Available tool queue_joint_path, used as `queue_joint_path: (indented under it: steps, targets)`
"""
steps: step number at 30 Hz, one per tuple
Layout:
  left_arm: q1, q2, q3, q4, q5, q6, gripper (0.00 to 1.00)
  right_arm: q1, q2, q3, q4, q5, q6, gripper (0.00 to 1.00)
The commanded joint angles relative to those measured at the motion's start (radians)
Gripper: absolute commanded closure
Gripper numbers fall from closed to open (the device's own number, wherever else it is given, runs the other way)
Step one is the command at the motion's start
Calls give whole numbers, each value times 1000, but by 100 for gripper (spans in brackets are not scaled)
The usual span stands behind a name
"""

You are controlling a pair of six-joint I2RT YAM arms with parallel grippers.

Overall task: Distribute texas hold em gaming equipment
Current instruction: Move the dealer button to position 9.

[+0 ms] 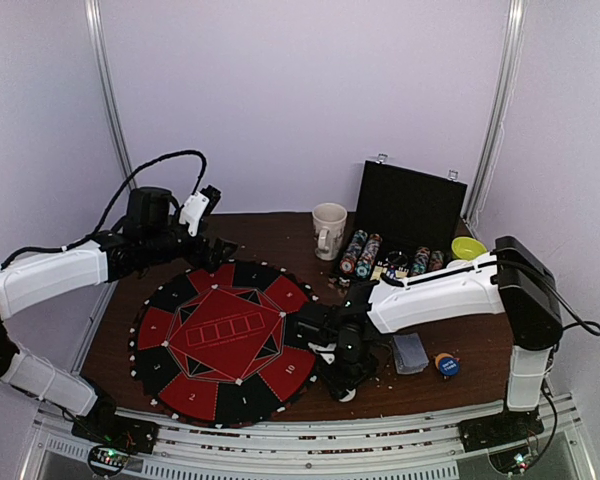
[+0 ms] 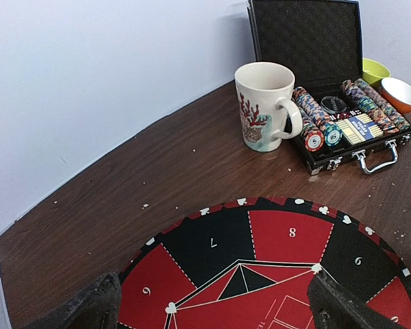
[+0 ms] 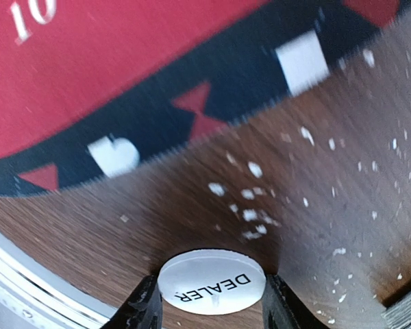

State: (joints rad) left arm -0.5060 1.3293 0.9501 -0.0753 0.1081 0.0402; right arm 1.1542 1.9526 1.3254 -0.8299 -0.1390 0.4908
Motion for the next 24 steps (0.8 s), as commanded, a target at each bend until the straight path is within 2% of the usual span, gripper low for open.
queue_joint_path:
  steps: [1, 14, 24]
  targets:
    - [-3, -25, -13, 51, -7, 16, 2, -4, 41, 43, 151, 8, -45, 61]
    - [-4, -21, -14, 53, -13, 23, 2, -23, 33, 50, 169, 8, -69, 62]
    - [-4, -25, -18, 55, -23, 29, 2, -36, 70, 134, 159, 22, -99, 63]
